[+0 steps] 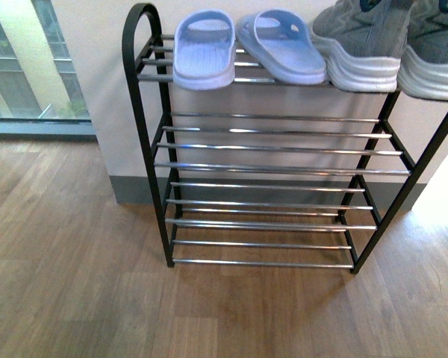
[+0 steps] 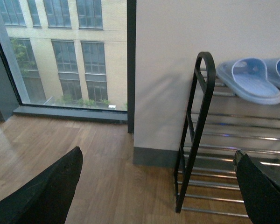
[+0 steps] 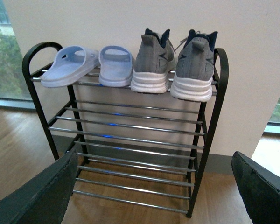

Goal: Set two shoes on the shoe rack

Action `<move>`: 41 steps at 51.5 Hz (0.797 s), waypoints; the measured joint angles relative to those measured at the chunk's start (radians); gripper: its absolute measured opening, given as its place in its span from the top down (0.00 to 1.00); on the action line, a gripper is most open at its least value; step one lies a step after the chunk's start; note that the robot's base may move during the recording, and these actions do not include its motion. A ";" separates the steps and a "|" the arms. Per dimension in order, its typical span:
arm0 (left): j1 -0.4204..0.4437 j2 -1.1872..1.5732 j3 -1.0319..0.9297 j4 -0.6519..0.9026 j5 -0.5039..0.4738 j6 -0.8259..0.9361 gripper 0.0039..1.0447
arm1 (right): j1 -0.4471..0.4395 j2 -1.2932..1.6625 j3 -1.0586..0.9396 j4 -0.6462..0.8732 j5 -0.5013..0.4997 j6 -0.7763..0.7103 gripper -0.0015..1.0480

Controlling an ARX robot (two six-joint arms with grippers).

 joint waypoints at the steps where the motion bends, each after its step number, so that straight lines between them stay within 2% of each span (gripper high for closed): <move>1: 0.000 0.000 0.000 0.000 0.000 0.000 0.09 | 0.000 0.000 0.000 0.000 0.000 0.000 0.09; 41: 0.000 0.000 0.000 0.000 0.000 0.001 0.09 | 0.000 0.000 0.000 0.000 -0.001 0.000 0.09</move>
